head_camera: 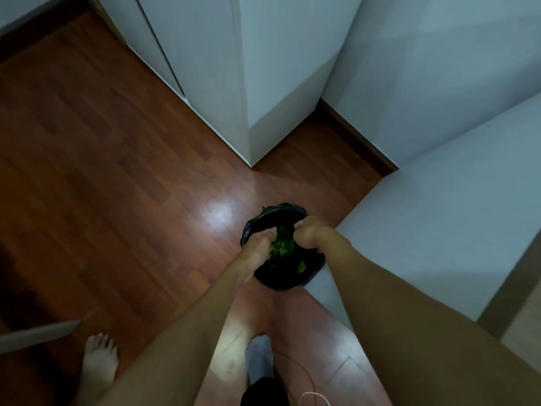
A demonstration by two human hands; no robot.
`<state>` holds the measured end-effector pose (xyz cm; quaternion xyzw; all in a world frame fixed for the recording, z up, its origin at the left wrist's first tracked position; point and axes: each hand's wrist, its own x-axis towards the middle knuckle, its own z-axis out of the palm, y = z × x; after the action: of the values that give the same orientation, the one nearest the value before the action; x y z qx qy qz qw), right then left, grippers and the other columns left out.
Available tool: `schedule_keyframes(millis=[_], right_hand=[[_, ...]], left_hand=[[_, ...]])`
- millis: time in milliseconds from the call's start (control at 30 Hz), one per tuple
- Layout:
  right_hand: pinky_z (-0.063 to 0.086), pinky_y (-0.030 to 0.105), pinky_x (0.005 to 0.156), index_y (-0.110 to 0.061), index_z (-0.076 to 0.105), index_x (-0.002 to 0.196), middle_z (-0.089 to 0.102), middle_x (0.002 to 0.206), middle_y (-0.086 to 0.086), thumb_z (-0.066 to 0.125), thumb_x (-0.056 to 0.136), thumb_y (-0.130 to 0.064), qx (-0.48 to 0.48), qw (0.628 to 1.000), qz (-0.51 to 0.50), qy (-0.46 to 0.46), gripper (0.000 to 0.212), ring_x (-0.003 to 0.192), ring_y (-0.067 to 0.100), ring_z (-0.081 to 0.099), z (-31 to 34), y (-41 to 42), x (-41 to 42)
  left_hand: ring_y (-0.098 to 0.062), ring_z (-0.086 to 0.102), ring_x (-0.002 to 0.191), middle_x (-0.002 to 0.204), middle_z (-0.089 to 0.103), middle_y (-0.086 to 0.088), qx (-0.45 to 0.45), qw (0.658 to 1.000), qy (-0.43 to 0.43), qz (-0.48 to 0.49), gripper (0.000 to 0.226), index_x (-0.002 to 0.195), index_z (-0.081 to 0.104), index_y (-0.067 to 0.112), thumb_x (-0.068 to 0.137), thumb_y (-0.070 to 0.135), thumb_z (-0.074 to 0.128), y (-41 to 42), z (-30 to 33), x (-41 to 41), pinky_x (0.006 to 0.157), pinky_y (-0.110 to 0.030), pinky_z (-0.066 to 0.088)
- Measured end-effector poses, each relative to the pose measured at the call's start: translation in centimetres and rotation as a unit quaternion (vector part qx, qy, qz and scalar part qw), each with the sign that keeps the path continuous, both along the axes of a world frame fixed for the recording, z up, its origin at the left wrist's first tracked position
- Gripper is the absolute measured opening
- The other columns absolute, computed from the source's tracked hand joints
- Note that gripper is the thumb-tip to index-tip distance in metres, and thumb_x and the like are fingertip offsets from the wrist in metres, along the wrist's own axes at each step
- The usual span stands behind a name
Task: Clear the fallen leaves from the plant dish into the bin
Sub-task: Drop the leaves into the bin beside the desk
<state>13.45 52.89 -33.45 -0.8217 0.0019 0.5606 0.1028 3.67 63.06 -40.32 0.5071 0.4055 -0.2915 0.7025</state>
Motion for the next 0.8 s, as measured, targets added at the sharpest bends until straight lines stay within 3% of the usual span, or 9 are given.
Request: schedule_keyframes(millis=[67,233,333,467,600,700,800], right_hand=[[0.037,0.036,0.115,-0.008,0.031,0.154,0.031,0.159,0.015,0.039,0.104,-0.016,0.008,1.000,0.009,-0.009,0.051,0.142,0.032,0.038,0.7,-0.3,0.1],[0.034,0.036,0.117,-0.004,0.041,0.148,0.039,0.154,0.019,0.043,0.102,-0.013,0.027,0.999,0.009,-0.037,0.048,0.140,0.033,0.041,3.5,-1.1,-0.2],[0.037,0.036,0.115,-0.006,0.049,0.142,0.045,0.150,0.016,0.048,0.100,-0.014,0.049,0.997,-0.022,-0.048,0.043,0.137,0.031,0.045,5.5,-1.6,-0.9],[0.039,0.035,0.114,-0.012,0.055,0.139,0.050,0.149,0.009,0.049,0.098,-0.014,0.094,0.989,-0.082,-0.083,0.042,0.135,0.027,0.048,8.0,-2.4,-1.9],[0.043,0.037,0.112,-0.018,0.057,0.137,0.054,0.145,0.007,0.051,0.097,-0.019,0.142,0.976,-0.144,-0.082,0.041,0.131,0.026,0.052,11.1,-3.7,-1.7],[0.049,0.036,0.105,-0.024,0.060,0.132,0.061,0.133,0.006,0.057,0.094,-0.027,0.197,0.952,-0.212,-0.096,0.038,0.118,0.022,0.059,14.6,-4.9,-2.1],[0.046,0.025,0.092,-0.030,0.062,0.125,0.064,0.124,-0.002,0.062,0.091,-0.033,0.252,0.925,-0.256,-0.122,0.035,0.101,0.009,0.060,18.8,-5.8,-3.3]], left_hand=[[-0.015,0.042,0.137,0.153,0.040,0.001,0.000,1.000,-0.001,-0.011,0.049,0.148,0.037,0.021,0.100,0.026,0.043,0.4,0.9,-0.3,0.098,-0.022,0.032],[-0.018,0.042,0.136,0.150,0.045,-0.003,0.015,0.999,-0.006,-0.029,0.052,0.146,0.040,0.018,0.099,0.040,0.044,1.2,3.9,-1.2,0.109,-0.032,0.029],[-0.022,0.039,0.140,0.151,0.044,-0.007,0.014,1.000,-0.003,-0.020,0.049,0.144,0.045,0.016,0.100,0.037,0.040,1.5,6.4,-1.5,0.116,-0.038,0.025],[-0.024,0.036,0.141,0.152,0.041,-0.008,0.010,1.000,-0.012,-0.005,0.045,0.143,0.046,0.016,0.102,0.031,0.033,1.4,9.6,-1.7,0.117,-0.037,0.026],[-0.025,0.050,0.130,0.141,0.054,-0.007,0.018,1.000,-0.005,-0.016,0.044,0.138,0.051,0.016,0.100,0.033,0.038,0.8,12.9,-1.3,0.112,-0.038,0.035],[-0.026,0.056,0.122,0.131,0.061,-0.009,0.012,1.000,-0.027,0.001,0.041,0.133,0.056,0.014,0.098,0.032,0.044,0.5,15.8,-1.3,0.110,-0.039,0.039],[-0.027,0.054,0.124,0.132,0.060,-0.011,0.026,0.999,-0.045,0.011,0.038,0.129,0.058,0.012,0.097,0.029,0.048,-0.4,19.3,-1.2,0.110,-0.040,0.037]])
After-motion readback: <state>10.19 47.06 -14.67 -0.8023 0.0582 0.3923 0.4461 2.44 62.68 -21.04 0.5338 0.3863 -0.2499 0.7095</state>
